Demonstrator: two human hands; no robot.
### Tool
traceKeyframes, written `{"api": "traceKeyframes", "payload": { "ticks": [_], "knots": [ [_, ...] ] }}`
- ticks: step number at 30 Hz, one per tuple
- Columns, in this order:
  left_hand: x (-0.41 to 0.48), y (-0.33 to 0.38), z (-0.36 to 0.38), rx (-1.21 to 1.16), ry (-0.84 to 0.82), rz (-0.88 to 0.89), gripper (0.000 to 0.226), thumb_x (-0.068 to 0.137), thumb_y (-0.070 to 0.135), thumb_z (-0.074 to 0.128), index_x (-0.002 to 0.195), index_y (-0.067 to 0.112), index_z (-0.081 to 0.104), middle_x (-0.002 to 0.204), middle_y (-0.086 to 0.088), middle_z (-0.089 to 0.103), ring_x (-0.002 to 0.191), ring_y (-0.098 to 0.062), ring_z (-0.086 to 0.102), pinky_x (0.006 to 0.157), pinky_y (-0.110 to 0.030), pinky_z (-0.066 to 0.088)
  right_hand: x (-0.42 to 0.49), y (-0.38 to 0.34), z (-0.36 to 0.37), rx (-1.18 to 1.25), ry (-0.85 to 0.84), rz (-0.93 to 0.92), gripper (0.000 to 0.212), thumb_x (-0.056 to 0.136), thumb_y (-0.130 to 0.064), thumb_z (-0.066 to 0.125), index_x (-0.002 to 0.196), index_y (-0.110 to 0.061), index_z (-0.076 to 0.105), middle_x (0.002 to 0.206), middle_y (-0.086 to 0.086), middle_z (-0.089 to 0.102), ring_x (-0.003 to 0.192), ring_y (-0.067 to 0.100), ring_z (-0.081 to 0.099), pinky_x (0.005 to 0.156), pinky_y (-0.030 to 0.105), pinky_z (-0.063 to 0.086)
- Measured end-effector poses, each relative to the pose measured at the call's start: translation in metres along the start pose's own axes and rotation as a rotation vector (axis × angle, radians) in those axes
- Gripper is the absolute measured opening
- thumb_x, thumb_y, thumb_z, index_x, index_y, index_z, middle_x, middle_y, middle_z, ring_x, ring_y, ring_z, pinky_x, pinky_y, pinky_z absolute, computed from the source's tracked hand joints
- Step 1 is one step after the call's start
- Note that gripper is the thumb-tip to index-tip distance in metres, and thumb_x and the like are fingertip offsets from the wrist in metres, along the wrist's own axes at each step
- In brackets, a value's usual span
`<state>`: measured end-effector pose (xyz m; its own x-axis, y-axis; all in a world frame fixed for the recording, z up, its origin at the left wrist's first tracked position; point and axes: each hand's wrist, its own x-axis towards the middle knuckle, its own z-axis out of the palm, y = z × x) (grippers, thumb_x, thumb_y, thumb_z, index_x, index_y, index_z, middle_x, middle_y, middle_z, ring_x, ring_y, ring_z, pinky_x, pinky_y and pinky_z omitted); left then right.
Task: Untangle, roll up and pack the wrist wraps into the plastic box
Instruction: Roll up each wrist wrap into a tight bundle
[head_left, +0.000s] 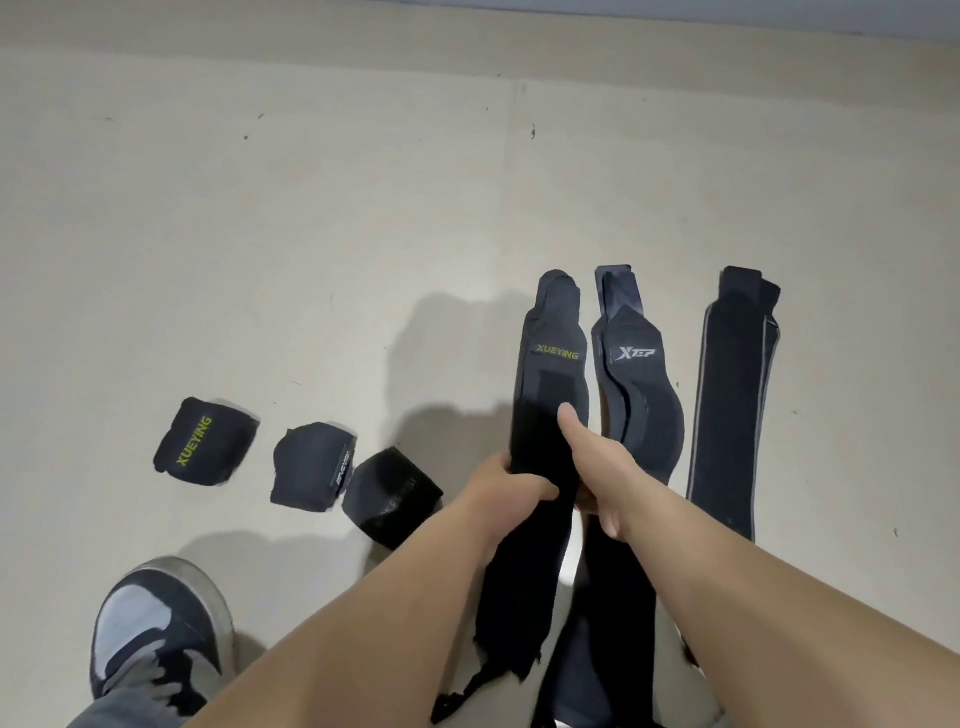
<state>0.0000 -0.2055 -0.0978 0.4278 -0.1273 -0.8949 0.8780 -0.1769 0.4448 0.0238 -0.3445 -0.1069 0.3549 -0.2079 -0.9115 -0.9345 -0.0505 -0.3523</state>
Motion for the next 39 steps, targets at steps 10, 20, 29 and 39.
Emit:
{"api": "traceKeyframes", "payload": {
  "ticks": [10,20,29,39],
  "knots": [
    [-0.052,0.045,-0.014,-0.133,0.022,0.079,0.023,0.076,-0.006,0.050,0.091,0.009,0.060,0.077,-0.014,0.047,0.072,-0.026,0.044,0.069,-0.035,0.040,-0.037,-0.037,-0.019,0.203,-0.135,-0.065,0.045,0.091,-0.042,0.071,0.126,-0.015,0.074,0.110,0.010,0.081,0.103,0.033,0.078,0.099,0.048,0.060],
    [-0.166,0.106,-0.023,-0.253,0.020,0.325,0.040,0.107,0.047,0.051,0.133,0.020,0.065,0.111,-0.006,0.080,0.095,-0.027,0.080,0.075,-0.038,0.064,-0.193,-0.091,-0.032,0.022,-0.327,-0.387,0.025,0.110,-0.029,0.055,0.131,-0.022,0.065,0.119,0.011,0.079,0.111,0.031,0.076,0.102,0.048,0.057],
    [-0.342,0.145,-0.033,0.031,0.003,0.675,0.022,0.111,0.036,0.047,0.118,0.029,0.067,0.108,0.001,0.080,0.093,-0.016,0.076,0.079,-0.039,0.062,-0.362,-0.113,-0.043,-0.113,-0.313,-0.577,0.048,0.105,-0.054,0.050,0.114,-0.015,0.075,0.115,0.010,0.079,0.108,0.029,0.076,0.107,0.051,0.054],
    [-0.404,0.135,-0.034,0.200,-0.095,0.795,0.021,0.109,0.030,0.054,0.119,0.025,0.072,0.113,0.004,0.081,0.107,-0.015,0.076,0.089,-0.029,0.057,-0.409,-0.095,-0.051,0.330,-0.367,-0.737,0.035,0.103,-0.035,0.064,0.128,-0.011,0.072,0.114,0.012,0.080,0.098,0.024,0.079,0.082,0.037,0.062]
  ]
}}
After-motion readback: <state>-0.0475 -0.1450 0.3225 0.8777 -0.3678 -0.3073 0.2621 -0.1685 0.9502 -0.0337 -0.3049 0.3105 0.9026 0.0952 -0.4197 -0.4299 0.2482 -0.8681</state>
